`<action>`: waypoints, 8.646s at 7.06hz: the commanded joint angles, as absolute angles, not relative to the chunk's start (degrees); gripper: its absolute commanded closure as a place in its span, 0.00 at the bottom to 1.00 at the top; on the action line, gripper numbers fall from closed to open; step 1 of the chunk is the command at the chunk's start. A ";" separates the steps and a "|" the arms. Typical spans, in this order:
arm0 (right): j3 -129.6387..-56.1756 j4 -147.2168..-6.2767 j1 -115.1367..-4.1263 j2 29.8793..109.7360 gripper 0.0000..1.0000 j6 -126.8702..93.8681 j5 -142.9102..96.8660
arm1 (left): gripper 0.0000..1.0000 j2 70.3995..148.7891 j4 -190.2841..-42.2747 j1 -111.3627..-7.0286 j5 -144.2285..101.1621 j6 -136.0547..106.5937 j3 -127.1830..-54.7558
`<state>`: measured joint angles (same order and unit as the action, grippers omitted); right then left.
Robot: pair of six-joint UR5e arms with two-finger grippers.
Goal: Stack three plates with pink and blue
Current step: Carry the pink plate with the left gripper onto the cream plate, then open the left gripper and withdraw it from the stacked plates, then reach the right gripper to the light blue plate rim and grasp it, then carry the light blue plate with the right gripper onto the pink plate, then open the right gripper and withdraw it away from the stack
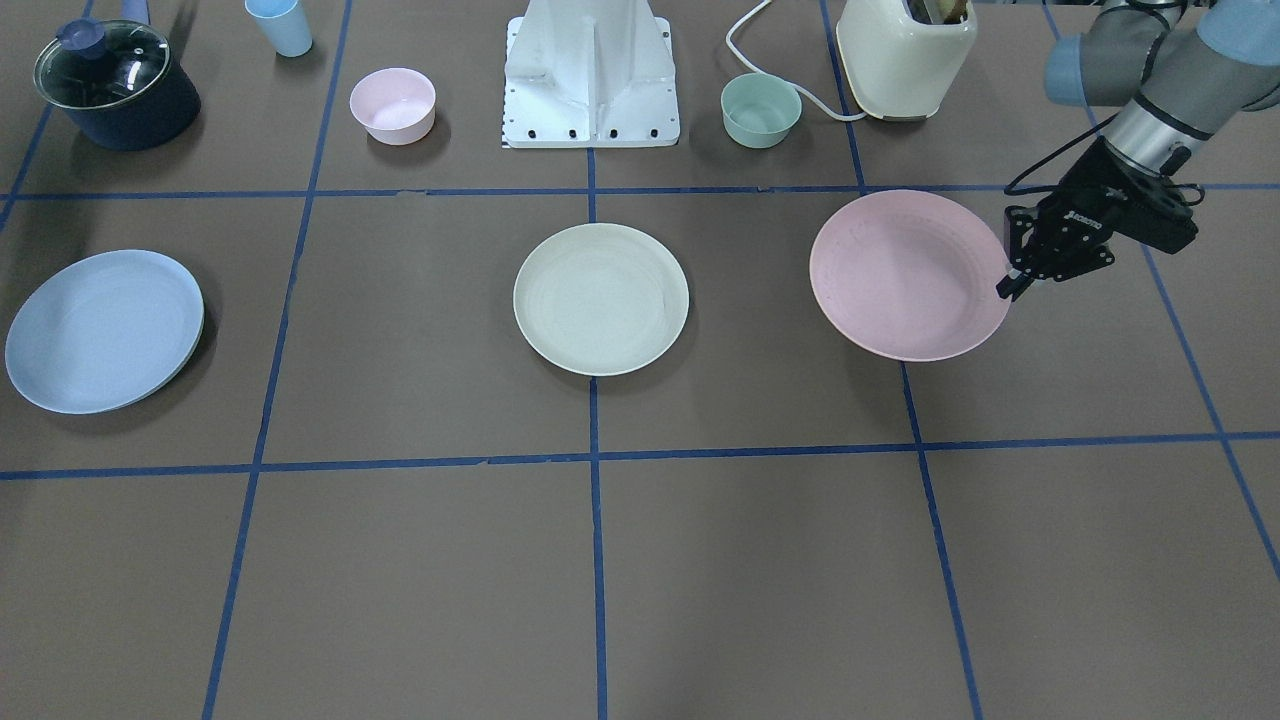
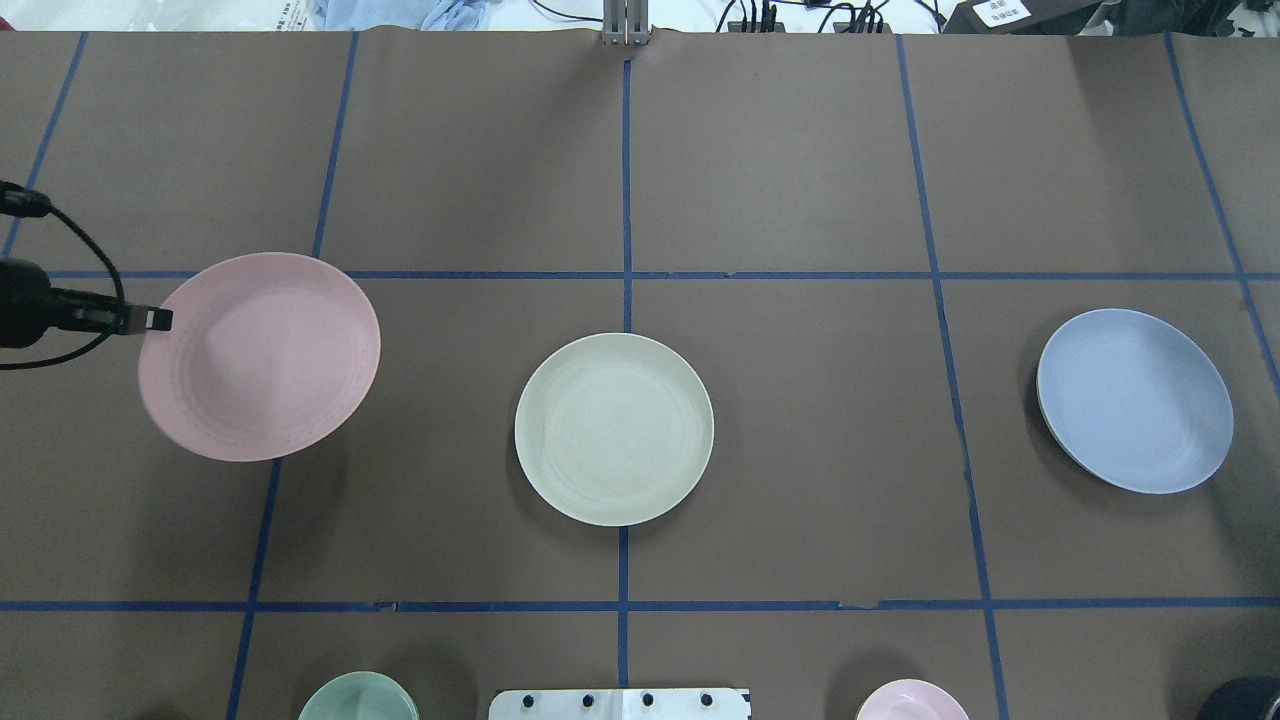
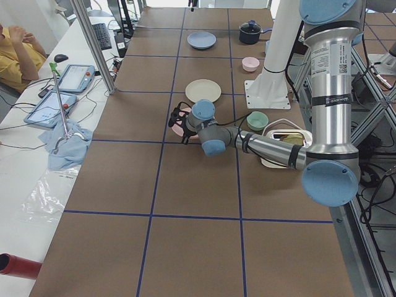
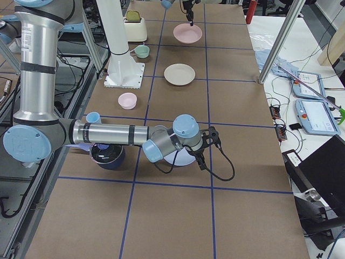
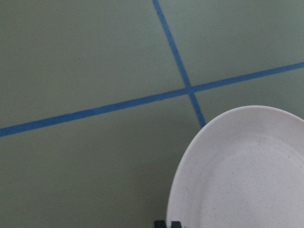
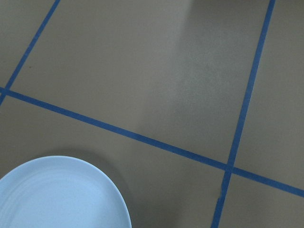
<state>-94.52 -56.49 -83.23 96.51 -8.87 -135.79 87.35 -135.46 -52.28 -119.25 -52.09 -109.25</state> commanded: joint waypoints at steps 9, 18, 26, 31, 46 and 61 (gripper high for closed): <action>-94.48 -56.60 -83.23 96.50 0.00 -9.14 -135.97 | 0.01 114.35 -117.33 -25.31 -98.79 -76.56 -102.30; -93.87 -33.76 -62.59 107.22 0.15 -42.61 -122.43 | 0.00 94.75 -112.76 -51.33 -115.22 -27.60 -114.87; -89.38 -32.78 -57.48 106.44 1.00 -42.71 -118.83 | 0.00 94.75 -112.85 -51.42 -115.05 -27.69 -114.87; -95.43 -33.57 -59.22 102.41 1.00 -43.07 -124.68 | 0.00 94.75 -112.76 -54.82 -116.36 -27.60 -114.87; -105.39 -70.93 -23.38 65.04 0.03 -76.02 -92.90 | 0.00 85.78 -104.24 -72.86 -121.55 -14.24 -111.27; -96.50 -92.32 -86.00 90.06 0.00 5.27 -129.89 | 0.00 81.21 -90.79 -90.26 -132.27 -0.22 -101.07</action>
